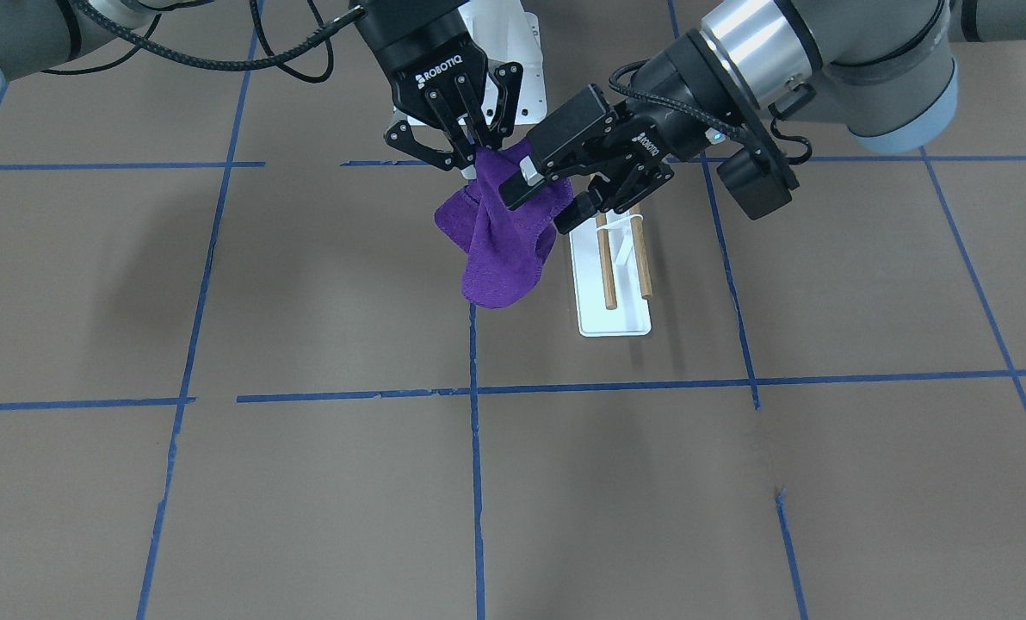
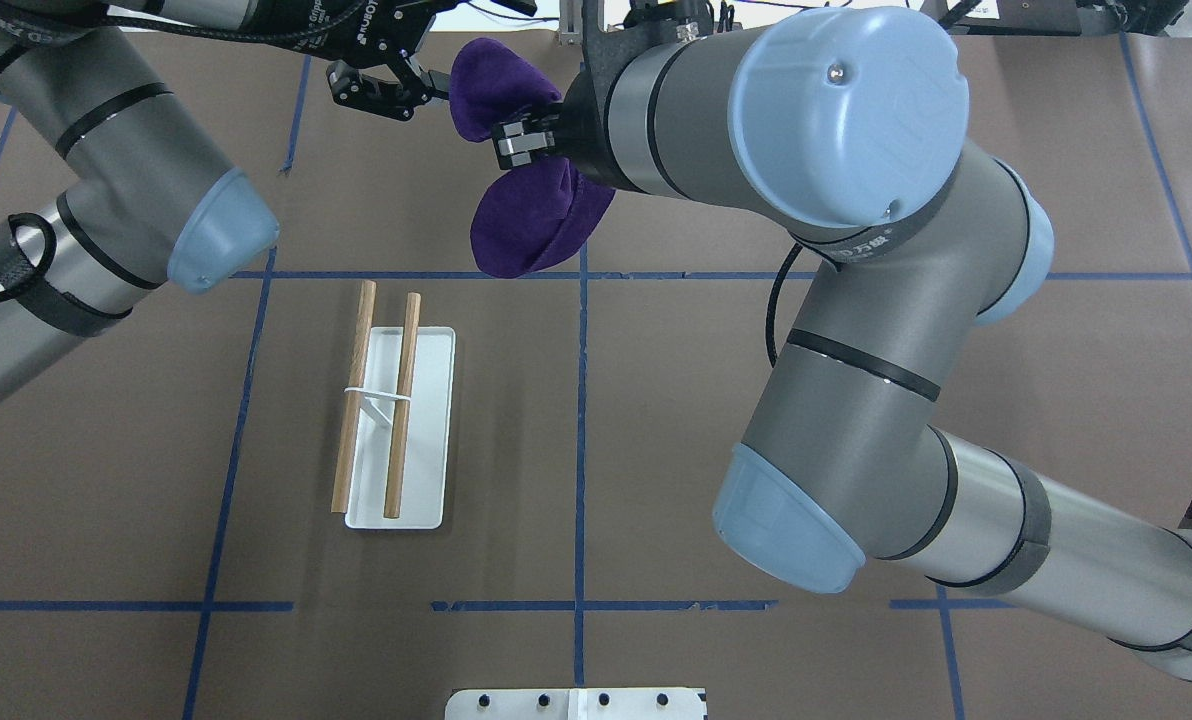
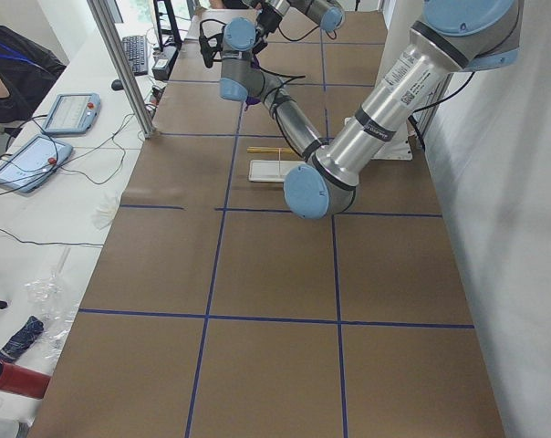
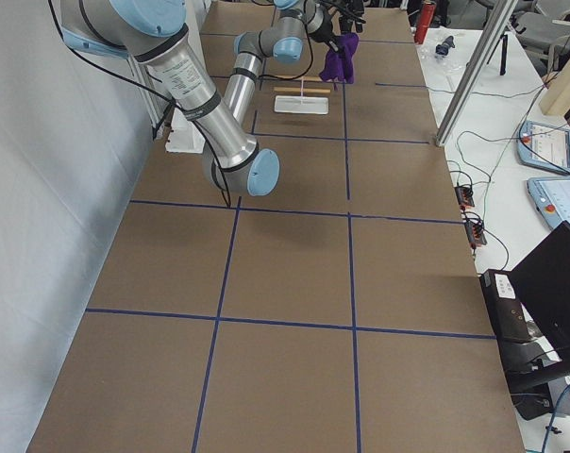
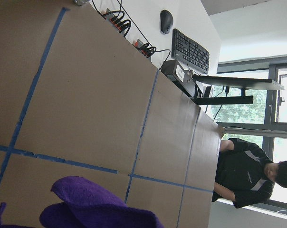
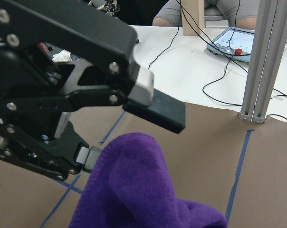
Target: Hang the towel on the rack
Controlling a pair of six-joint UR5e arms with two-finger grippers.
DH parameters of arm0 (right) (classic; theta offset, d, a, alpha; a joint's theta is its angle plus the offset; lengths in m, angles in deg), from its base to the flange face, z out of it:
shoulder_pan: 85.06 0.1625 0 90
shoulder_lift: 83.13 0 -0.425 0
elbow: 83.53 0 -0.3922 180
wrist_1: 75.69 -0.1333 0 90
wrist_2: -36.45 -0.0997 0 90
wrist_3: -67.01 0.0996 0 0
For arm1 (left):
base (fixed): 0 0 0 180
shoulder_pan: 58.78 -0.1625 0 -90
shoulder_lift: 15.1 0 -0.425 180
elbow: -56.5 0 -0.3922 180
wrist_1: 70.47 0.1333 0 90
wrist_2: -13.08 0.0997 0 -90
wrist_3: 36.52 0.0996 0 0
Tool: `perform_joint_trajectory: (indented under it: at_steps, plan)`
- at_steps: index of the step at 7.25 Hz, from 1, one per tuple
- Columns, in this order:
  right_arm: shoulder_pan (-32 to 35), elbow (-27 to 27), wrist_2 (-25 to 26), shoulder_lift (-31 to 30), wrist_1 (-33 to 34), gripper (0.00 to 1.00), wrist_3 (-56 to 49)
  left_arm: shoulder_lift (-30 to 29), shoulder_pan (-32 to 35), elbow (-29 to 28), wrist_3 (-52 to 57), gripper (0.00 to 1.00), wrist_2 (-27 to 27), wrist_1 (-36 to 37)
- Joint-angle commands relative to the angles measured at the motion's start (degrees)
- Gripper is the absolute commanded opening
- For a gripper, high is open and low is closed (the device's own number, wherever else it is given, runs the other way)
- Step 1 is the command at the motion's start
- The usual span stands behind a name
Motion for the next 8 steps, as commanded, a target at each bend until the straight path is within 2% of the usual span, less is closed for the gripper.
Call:
perform_joint_trajectory:
  at_steps: [1,2,5,6,8]
  plan:
    - [0.0,0.0,0.0,0.0,0.0,0.0,0.0,0.0,-0.1,-0.3,0.1,0.81,0.0,0.1]
    - [0.0,0.0,0.0,0.0,0.0,0.0,0.0,0.0,-0.1,-0.3,0.0,0.7,-0.1,0.1]
    - [0.0,0.4,0.0,-0.1,0.0,0.0,-0.1,0.0,0.0,-0.3,-0.1,0.11,-0.1,0.2]
    - [0.0,0.4,0.0,-0.1,0.0,0.0,-0.1,0.0,0.0,-0.3,-0.1,0.0,-0.1,0.2]
    - [0.0,0.5,0.0,0.0,-0.1,0.0,-0.1,0.1,0.0,-0.3,0.0,0.0,-0.2,0.2]
